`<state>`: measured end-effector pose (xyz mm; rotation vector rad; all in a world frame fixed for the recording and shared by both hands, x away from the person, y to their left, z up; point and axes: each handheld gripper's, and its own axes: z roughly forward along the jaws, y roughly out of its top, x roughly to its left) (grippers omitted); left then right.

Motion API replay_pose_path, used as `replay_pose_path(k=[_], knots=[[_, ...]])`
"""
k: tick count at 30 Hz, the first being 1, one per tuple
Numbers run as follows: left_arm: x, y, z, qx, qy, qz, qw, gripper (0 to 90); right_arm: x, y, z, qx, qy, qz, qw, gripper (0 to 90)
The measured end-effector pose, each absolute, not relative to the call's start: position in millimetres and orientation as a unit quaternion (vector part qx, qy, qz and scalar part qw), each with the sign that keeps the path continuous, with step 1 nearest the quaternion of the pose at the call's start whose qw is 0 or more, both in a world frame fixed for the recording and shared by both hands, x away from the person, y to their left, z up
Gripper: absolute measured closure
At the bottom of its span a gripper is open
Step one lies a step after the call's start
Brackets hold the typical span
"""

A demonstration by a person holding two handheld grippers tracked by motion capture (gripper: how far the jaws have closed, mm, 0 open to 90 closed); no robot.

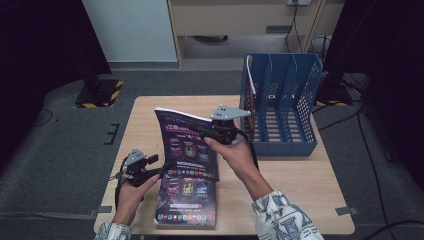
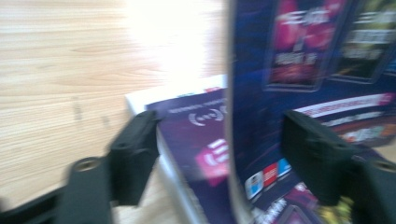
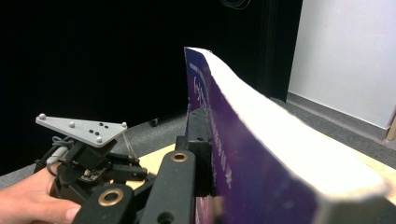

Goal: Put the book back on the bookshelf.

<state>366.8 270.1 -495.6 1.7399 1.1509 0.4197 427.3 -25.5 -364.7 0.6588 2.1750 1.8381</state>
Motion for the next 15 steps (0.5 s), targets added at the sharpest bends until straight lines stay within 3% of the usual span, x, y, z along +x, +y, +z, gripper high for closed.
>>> replay_pose_path(k=[8,15], knots=[[369,275,-498,0.717,0.484,0.185,0.466,11.4,426,-35,-358,0.234,0.729,0.632,0.118,82.5],[370,280,-501,0.720,0.501,0.194,0.439,6.5,425,-46,-350,0.245,0.719,0.636,0.136,82.5]])
